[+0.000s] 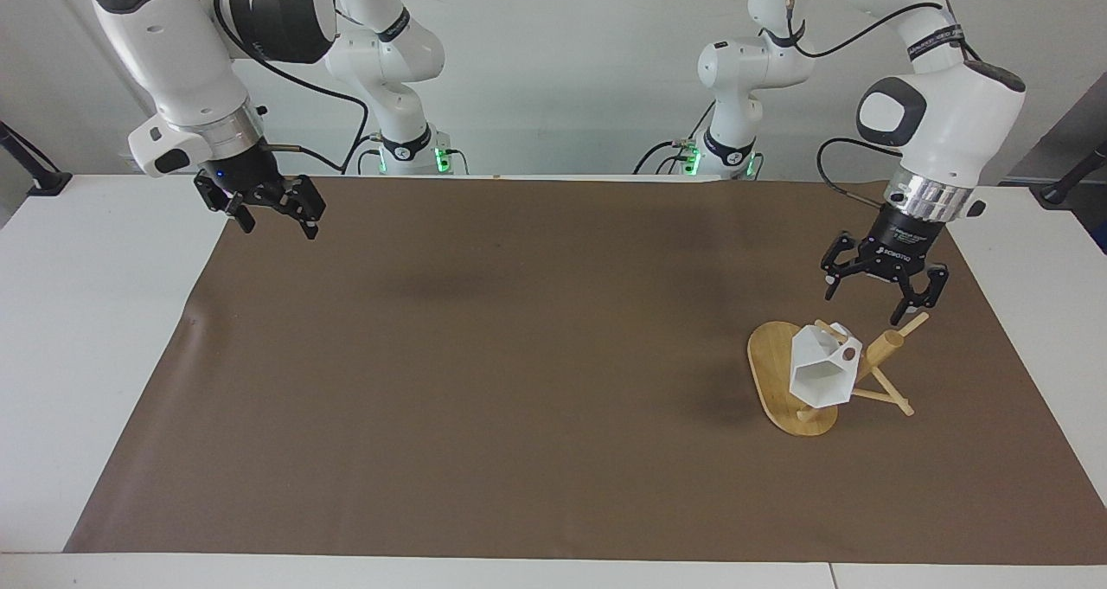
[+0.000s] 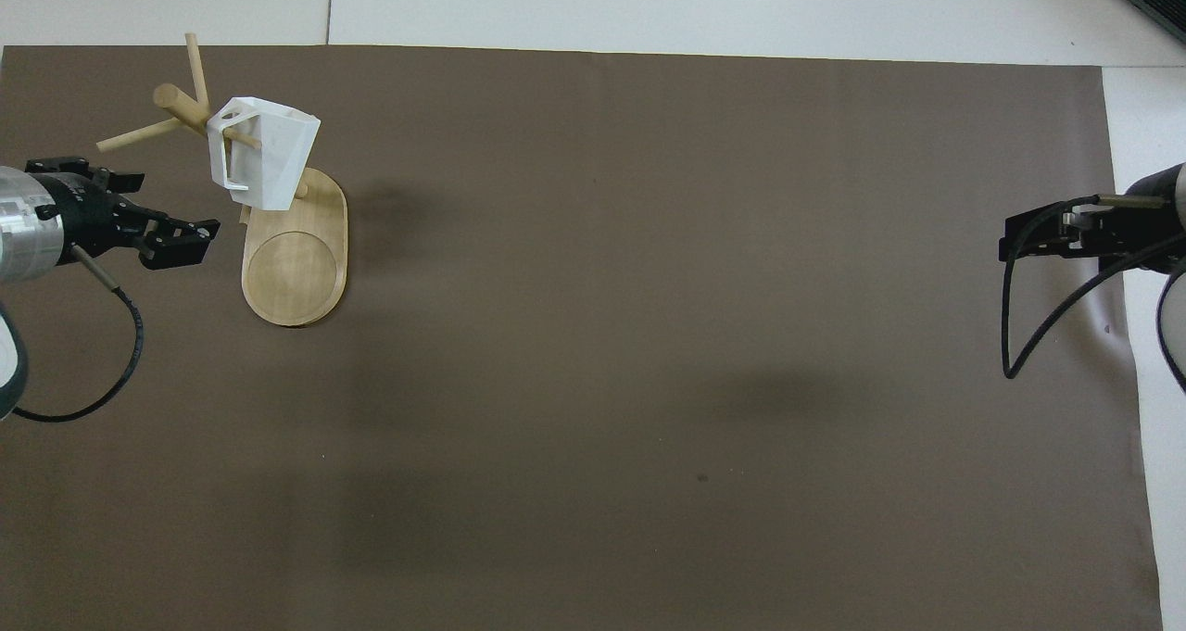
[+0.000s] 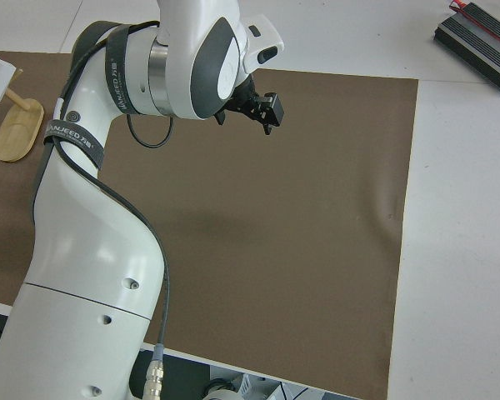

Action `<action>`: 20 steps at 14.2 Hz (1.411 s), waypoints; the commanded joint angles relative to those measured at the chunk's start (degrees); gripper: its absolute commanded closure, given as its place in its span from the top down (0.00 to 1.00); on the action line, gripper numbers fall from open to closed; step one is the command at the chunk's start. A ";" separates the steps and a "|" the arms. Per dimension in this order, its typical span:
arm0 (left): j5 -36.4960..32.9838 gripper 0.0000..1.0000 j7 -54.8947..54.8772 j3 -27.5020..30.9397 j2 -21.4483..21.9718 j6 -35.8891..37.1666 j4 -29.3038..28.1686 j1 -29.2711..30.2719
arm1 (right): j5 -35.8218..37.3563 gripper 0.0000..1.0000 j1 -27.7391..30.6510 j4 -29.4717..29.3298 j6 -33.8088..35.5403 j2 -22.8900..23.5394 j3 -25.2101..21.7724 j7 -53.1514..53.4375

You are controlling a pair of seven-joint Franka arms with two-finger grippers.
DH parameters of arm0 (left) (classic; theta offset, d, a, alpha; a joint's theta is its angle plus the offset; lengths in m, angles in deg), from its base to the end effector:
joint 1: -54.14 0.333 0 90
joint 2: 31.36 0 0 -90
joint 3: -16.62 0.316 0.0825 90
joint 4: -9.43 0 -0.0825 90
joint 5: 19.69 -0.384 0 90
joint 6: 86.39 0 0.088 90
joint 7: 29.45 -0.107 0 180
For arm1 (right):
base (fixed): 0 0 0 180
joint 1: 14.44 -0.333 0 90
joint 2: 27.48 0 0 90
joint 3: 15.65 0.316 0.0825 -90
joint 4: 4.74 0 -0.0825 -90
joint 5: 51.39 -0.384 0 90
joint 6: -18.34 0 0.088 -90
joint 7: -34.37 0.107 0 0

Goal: Hang cup on rack
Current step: 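Open the left gripper and pull it back from the cup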

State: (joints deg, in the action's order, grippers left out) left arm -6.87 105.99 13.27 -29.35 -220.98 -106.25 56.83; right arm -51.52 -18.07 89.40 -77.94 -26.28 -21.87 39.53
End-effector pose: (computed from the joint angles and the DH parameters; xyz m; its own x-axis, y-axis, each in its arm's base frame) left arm 0.5767 -0.0102 0.5049 -0.7164 0.5822 -0.3844 0.5962 0.7971 0.0961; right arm 0.5683 -0.0249 0.5881 0.9907 -0.1350 0.0165 -0.1350 -0.9908 -0.0015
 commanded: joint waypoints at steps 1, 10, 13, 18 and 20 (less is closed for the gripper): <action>-3.41 1.00 -4.20 -0.08 0.63 6.60 3.34 0.38 | -1.10 1.00 0.12 -0.46 1.27 -0.41 -0.28 -0.23; -6.67 1.00 -48.97 -0.26 4.14 22.43 7.66 -0.41 | -0.74 1.00 0.38 0.16 1.01 -0.76 -0.55 -1.91; -6.67 1.00 -66.22 -0.26 4.58 25.78 7.84 -0.23 | -0.83 1.00 0.38 0.25 1.01 -0.76 -0.55 -1.91; -6.67 1.00 -87.78 0.00 4.94 31.04 9.50 0.29 | -1.10 1.00 0.38 0.25 1.01 -0.76 -0.28 -1.91; -8.59 1.00 -92.01 -0.08 4.85 34.21 12.04 0.30 | -1.10 1.00 0.38 0.25 1.01 -0.76 -0.37 -1.91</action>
State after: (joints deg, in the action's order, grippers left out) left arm -12.76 18.38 13.34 -24.90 -190.80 -96.95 56.83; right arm -51.66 -17.98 89.39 -77.93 -26.28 -22.20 39.05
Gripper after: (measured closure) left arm 0.000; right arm 0.000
